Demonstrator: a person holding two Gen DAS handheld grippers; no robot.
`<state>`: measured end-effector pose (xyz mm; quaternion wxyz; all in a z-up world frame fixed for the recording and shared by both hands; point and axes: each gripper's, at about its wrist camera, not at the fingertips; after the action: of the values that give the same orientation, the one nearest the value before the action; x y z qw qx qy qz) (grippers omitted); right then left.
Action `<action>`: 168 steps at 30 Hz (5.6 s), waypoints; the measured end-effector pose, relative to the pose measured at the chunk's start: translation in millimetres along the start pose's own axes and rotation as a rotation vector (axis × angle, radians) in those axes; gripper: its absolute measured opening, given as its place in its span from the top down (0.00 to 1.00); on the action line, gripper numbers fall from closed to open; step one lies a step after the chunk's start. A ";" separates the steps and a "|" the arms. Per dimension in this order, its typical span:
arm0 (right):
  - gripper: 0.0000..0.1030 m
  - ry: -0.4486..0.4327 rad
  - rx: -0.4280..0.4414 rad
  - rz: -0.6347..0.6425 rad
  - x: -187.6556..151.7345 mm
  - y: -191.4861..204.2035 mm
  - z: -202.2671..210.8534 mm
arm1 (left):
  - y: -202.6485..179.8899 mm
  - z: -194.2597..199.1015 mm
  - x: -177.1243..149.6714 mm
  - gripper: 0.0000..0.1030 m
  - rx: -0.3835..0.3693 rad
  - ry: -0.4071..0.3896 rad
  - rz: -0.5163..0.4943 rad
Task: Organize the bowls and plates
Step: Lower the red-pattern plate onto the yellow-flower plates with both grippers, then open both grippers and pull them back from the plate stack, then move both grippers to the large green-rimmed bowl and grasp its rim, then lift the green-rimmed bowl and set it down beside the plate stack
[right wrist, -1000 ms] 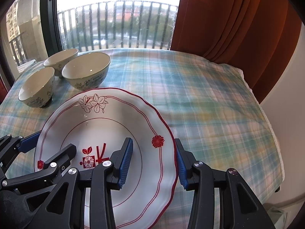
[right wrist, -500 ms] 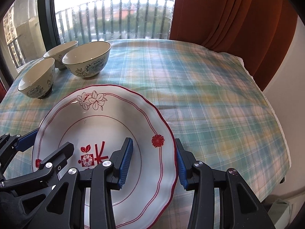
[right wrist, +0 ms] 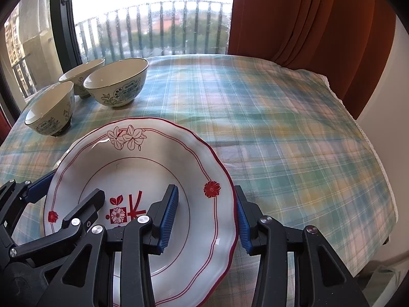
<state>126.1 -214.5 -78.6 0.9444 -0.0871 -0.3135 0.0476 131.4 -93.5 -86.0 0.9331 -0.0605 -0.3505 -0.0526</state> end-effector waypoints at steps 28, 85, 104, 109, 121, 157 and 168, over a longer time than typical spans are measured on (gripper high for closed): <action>0.80 -0.072 0.078 -0.055 -23.4 -9.3 16.2 | 1.4 16.4 -18.0 0.15 -0.023 -0.045 -0.003; 0.21 -0.279 0.093 0.016 35.2 92.2 87.3 | 116.4 88.5 10.4 0.00 0.058 -0.225 0.196; 0.20 -0.246 0.135 0.029 133.8 145.0 35.2 | 179.8 40.9 81.3 0.09 0.077 -0.216 0.211; 0.20 -0.205 0.157 -0.001 151.3 148.8 9.3 | 187.4 18.8 93.0 0.14 0.114 -0.207 0.198; 0.41 -0.095 0.205 0.024 175.2 176.1 -50.6 | 205.9 -43.4 105.4 0.36 0.140 -0.079 0.223; 0.85 -0.028 0.215 0.120 124.7 184.8 -29.8 | 184.5 -24.5 54.9 0.71 0.172 0.022 0.159; 0.85 -0.047 0.238 0.115 79.0 178.4 8.9 | 169.5 11.8 17.0 0.71 0.174 0.004 0.143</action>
<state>177.6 -27.0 -60.2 0.9361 0.0090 -0.3223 0.1405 160.3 74.7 -78.9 0.9369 -0.0040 -0.3468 0.0446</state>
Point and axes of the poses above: each gripper's, at about its wrist camera, not at the fingertips, and z roughly against the way its jaws point, y to its left, x to its top, and after that the axes turned 11 degrees about z, right-handed
